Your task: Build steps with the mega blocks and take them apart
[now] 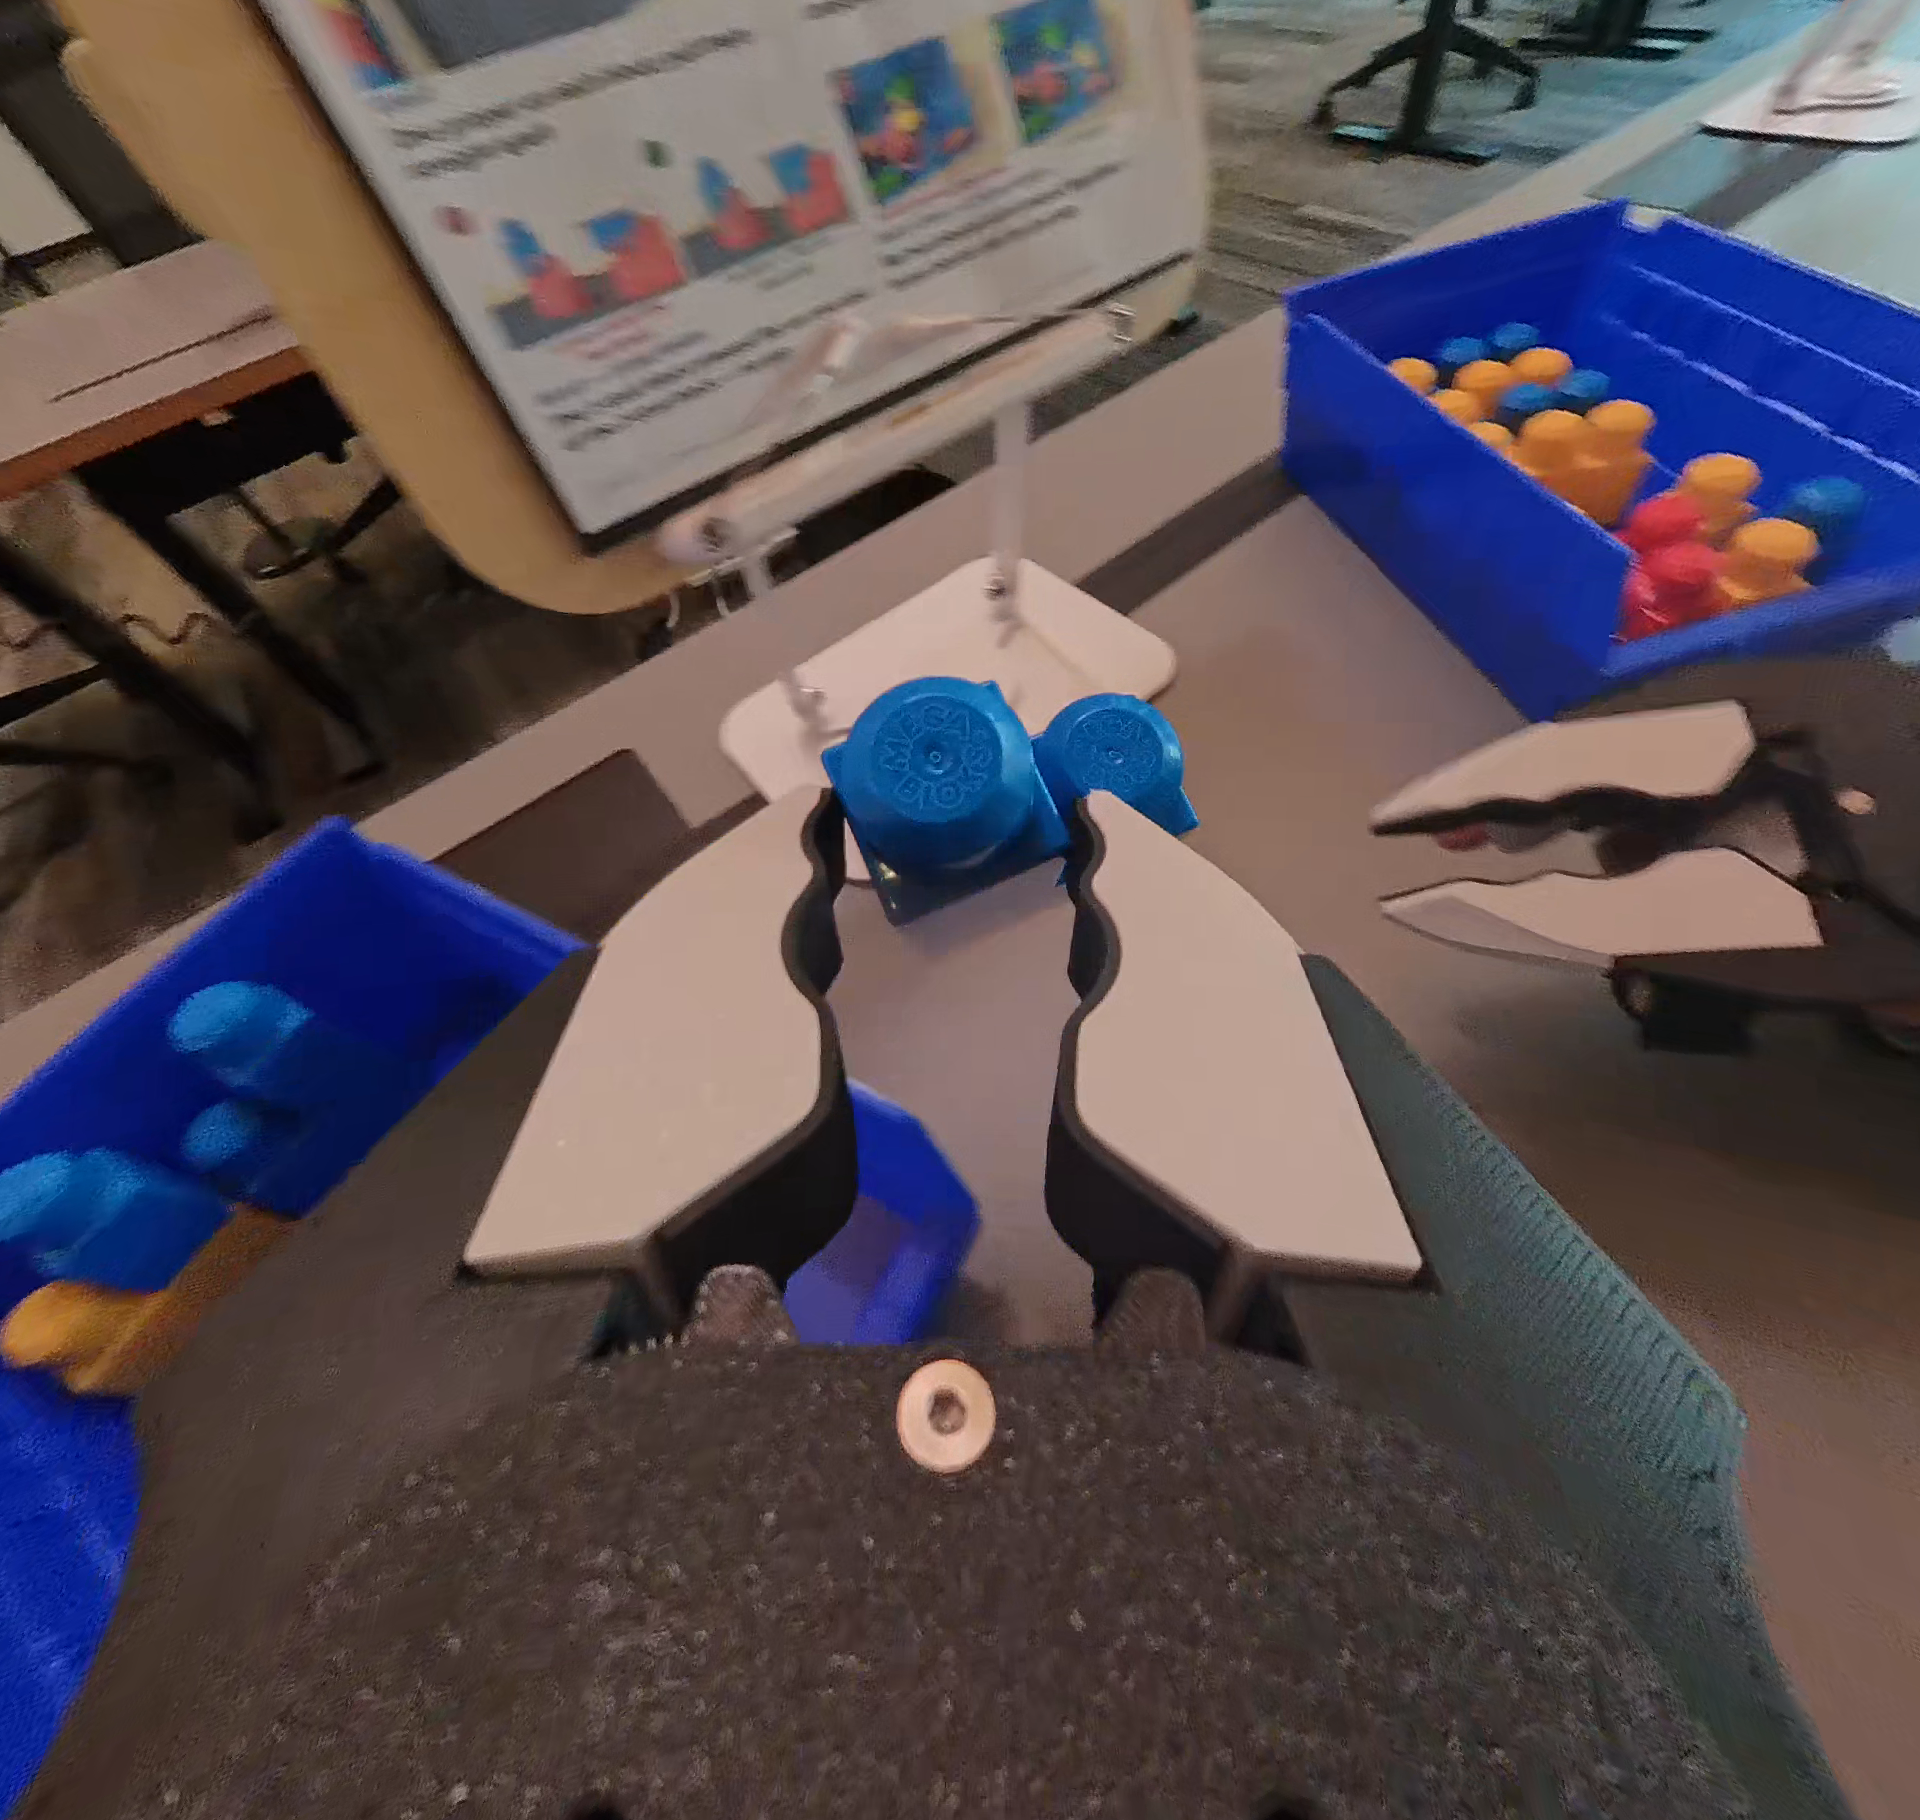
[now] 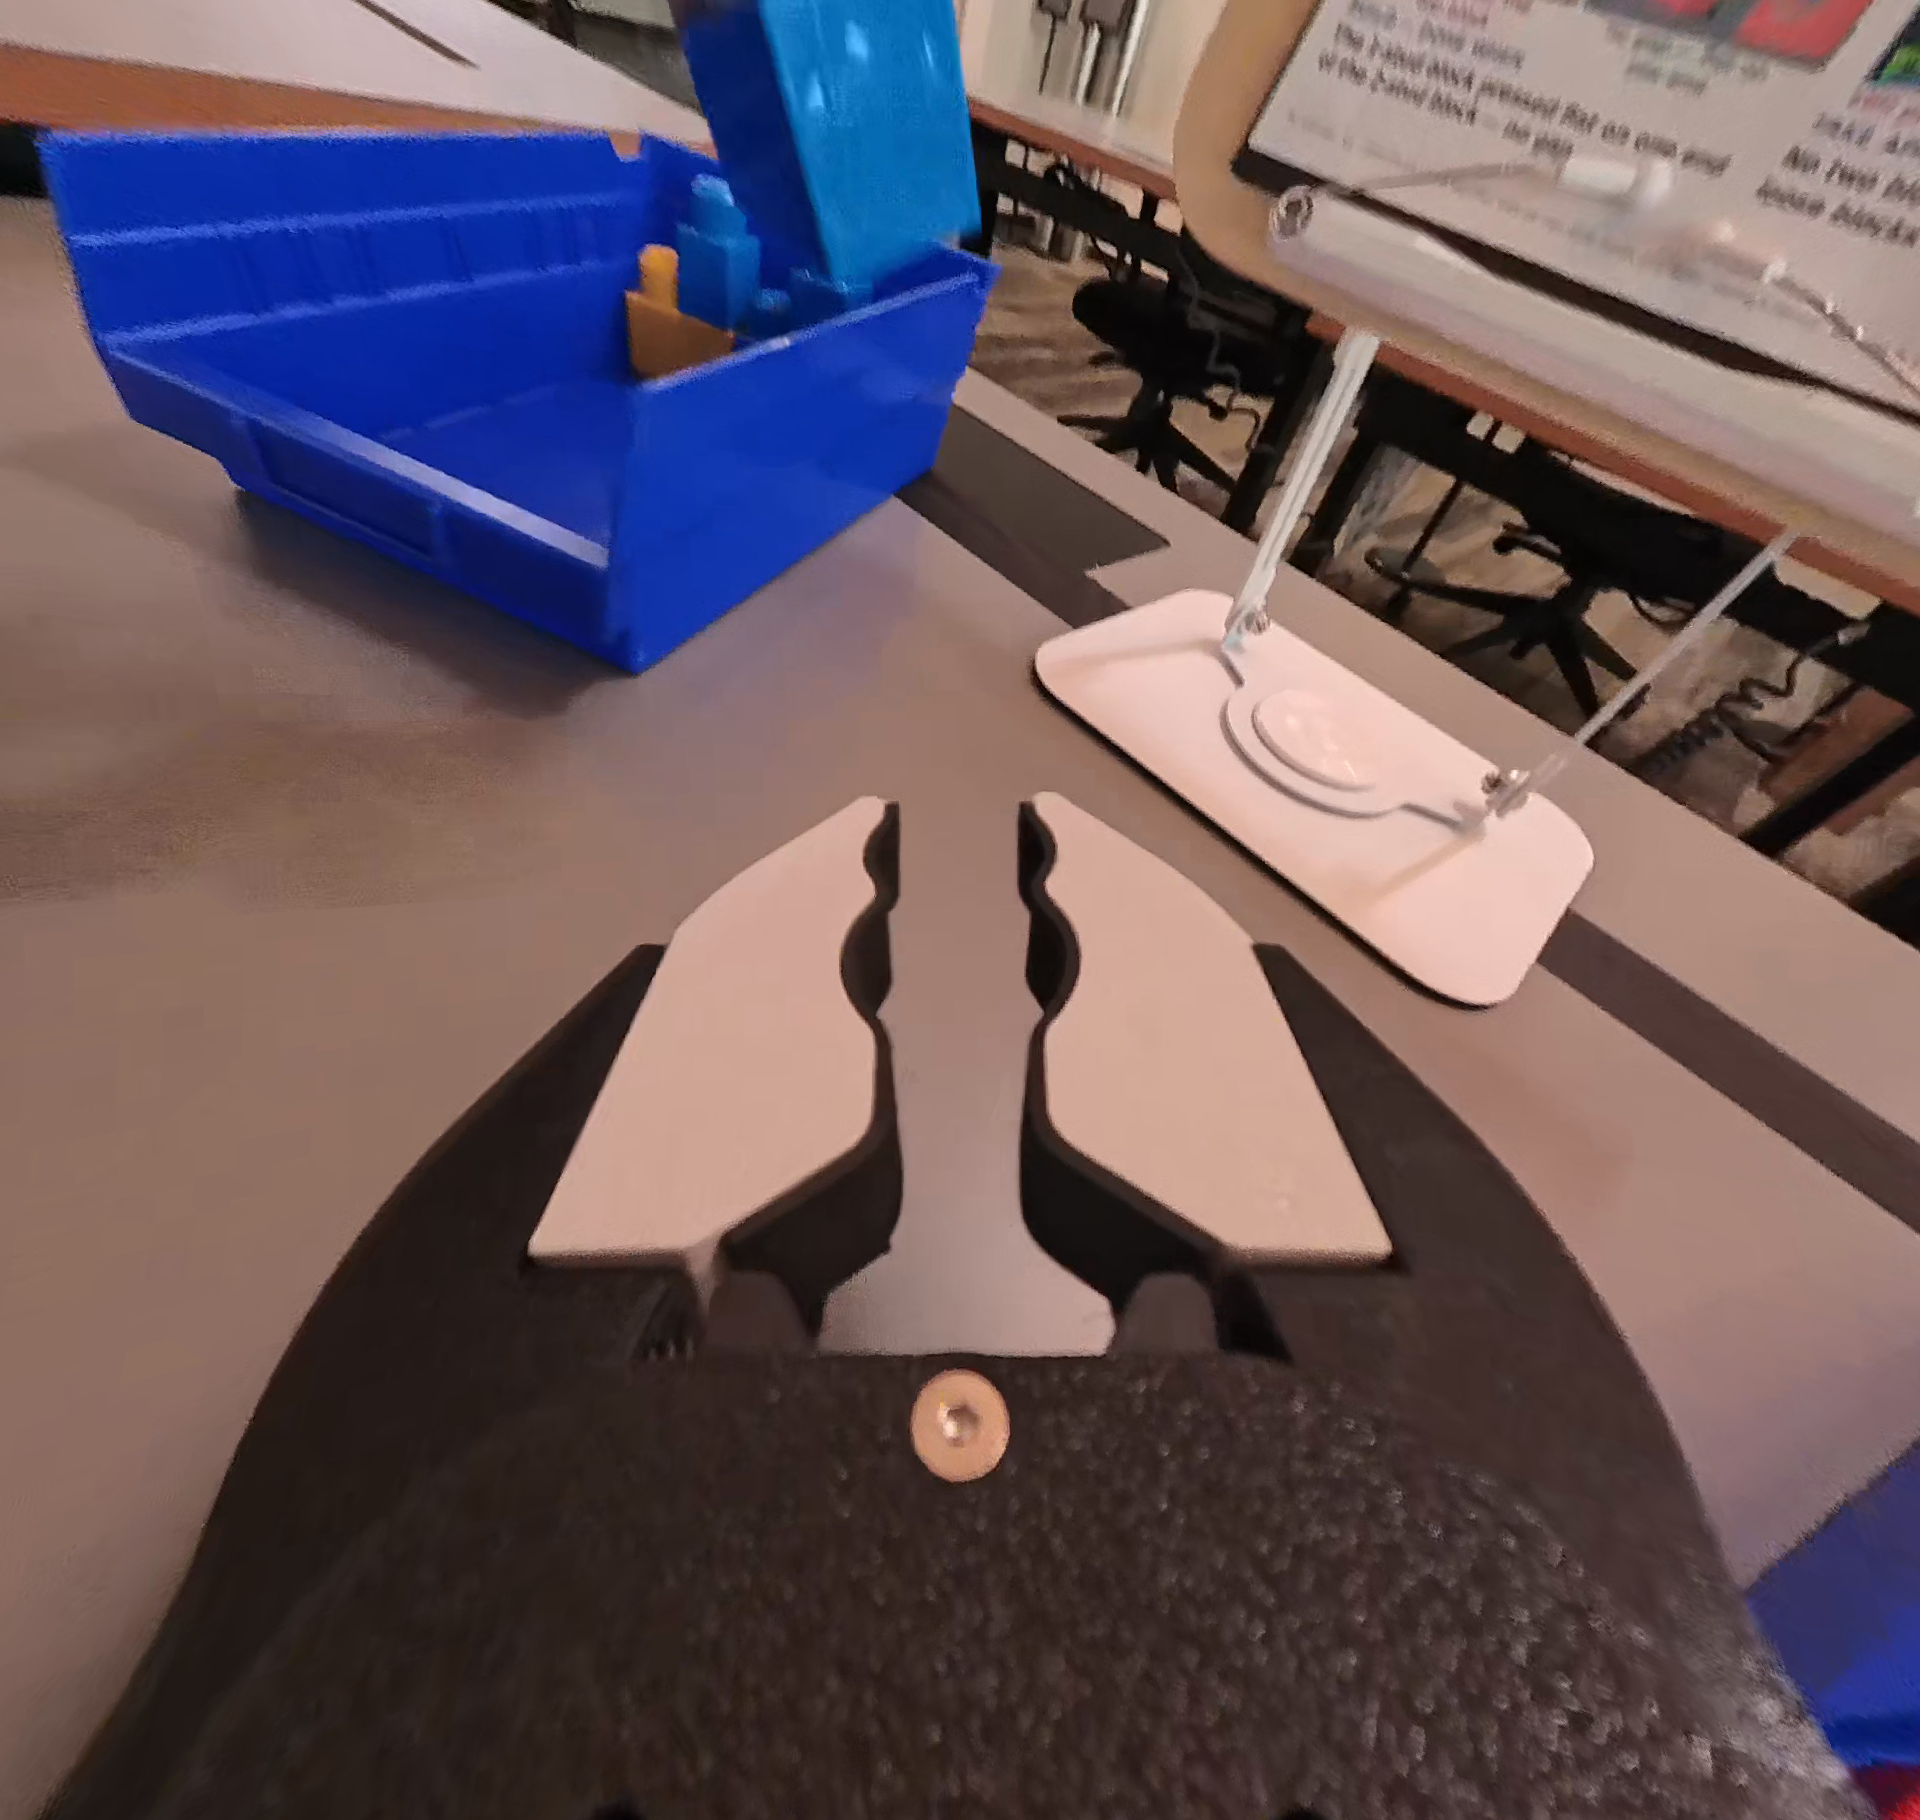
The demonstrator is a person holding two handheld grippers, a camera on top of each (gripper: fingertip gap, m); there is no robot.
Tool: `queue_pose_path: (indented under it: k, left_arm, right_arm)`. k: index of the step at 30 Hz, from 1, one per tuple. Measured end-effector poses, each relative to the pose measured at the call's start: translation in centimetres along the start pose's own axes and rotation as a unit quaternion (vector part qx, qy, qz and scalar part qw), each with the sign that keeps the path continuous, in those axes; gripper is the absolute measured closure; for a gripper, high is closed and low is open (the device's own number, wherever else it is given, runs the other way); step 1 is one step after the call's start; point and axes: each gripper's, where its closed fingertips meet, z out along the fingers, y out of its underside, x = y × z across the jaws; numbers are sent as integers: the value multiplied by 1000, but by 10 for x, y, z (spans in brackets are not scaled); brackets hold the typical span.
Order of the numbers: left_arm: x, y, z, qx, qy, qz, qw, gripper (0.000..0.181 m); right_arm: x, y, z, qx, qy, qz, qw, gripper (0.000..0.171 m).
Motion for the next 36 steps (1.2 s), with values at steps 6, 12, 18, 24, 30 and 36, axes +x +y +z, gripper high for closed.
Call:
queue_pose_path:
  k: [6,12,18,24,30,36]
  left_arm:
    - [63,34,15,-7,70,-14,997,140]
    - [97,58,29,-20,125,-34,991,140]
    - [106,62,30,-8,145,-31,989,140]
    - [113,42,13,79,215,-33,973,124]
    - [117,36,-8,137,326,-68,933,113]
    - [127,48,-13,144,392,-72,906,118]
  right_arm:
    - [-18,-13,-3,26,-36,-30,999,122]
    - [-34,-1,3,2,-61,-59,996,106]
    - [-33,5,1,3,-72,-89,993,135]
    - [-32,-13,-8,54,-107,-37,992,135]
    - [-38,-40,-27,122,-169,24,978,135]
    - [-59,-51,-38,142,-245,48,958,135]
